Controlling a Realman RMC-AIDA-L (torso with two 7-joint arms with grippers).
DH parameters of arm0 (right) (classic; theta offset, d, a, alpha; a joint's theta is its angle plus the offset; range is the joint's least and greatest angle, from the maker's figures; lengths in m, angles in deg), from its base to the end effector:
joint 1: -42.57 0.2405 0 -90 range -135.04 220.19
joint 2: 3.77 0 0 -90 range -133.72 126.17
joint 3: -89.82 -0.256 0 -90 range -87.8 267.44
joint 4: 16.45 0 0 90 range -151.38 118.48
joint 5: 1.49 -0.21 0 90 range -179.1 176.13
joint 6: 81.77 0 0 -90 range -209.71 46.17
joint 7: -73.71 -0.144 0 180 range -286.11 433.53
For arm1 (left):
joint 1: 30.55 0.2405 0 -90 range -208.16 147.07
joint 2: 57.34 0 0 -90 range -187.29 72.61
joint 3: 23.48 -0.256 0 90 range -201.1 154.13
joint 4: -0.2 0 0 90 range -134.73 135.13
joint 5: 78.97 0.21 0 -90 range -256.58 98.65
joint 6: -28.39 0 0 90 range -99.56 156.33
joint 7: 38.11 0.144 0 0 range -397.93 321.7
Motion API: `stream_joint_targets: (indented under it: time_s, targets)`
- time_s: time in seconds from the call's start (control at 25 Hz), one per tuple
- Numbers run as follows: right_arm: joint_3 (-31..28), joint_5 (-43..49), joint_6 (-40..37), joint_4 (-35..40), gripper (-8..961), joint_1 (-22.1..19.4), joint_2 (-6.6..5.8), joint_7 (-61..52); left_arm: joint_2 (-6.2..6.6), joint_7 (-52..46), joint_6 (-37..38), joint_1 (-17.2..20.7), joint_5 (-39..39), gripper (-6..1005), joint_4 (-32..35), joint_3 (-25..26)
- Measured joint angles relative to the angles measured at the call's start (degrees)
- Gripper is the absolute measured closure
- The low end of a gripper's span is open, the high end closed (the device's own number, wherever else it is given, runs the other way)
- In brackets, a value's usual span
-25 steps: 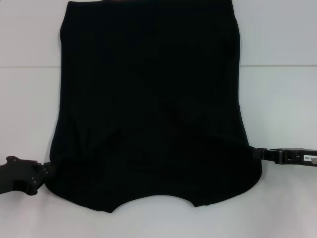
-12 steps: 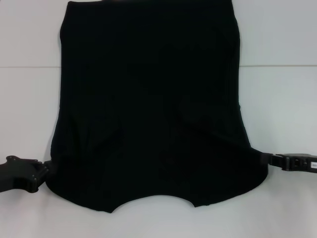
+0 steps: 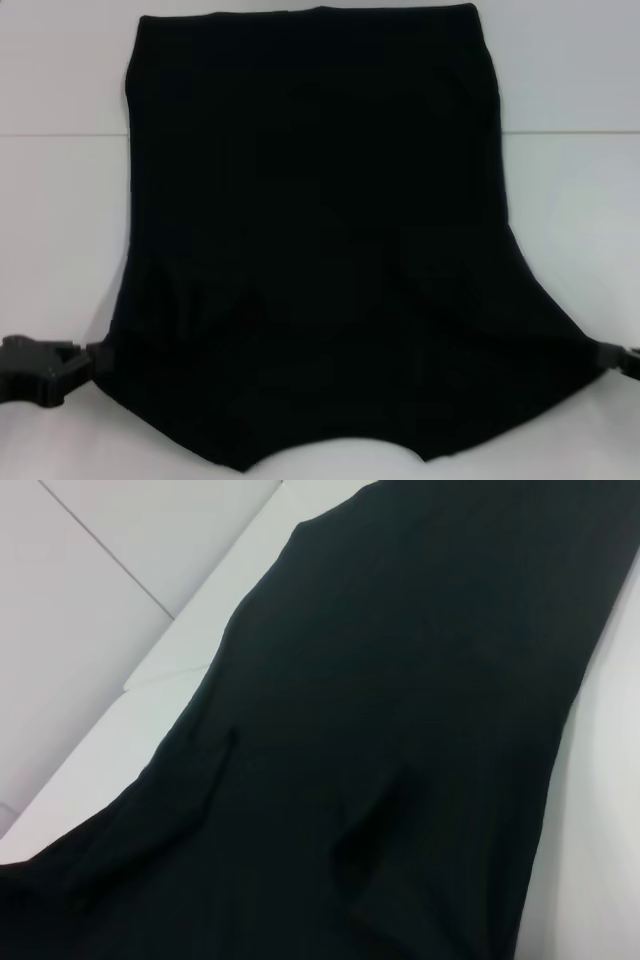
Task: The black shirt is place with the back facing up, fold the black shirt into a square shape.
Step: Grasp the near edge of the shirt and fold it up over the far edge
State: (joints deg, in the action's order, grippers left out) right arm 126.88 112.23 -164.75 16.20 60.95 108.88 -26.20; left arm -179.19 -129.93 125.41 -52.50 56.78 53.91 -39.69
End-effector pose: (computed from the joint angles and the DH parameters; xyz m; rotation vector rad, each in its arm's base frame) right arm 0.3650 0.2785 0.0382 -2.2877 1.4110 0.6343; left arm -0.3415 0.2693 0.0552 -2.4375 -1.1066 -0.4841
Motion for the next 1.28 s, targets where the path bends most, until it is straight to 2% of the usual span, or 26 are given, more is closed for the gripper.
stream_joint_targets:
  time_s: [0.48,0.68,0.84,1.04,1.28]
  targets:
    - [-7.15,1.84,-12.11,0.13,937,-8.68,-2.06,7.22,-0.31,0.79,12.58,4.57,1.68,974,-0.28,1.74]
    - [-13.33,8.91,-16.11,0.17,937,-9.05,-2.11,9.30,-0.59,0.99,15.66,5.25,3.84,974,-0.37,2.03]
    - [-15.52,9.77,-18.15,0.91,937,-8.11,-2.09,10.01,-0.55,0.77,15.81,4.46,3.54,974,-1.05,2.26]
    - [-20.52,9.63,-19.00,2.02,937,-3.22,-1.98,9.42,1.11,-3.02,12.79,-2.01,3.24,974,-3.27,3.48]
    - [-23.35,9.64,-13.82,1.65,937,5.88,-1.56,8.31,5.52,-8.75,0.94,-13.33,2.42,974,-10.59,4.02]
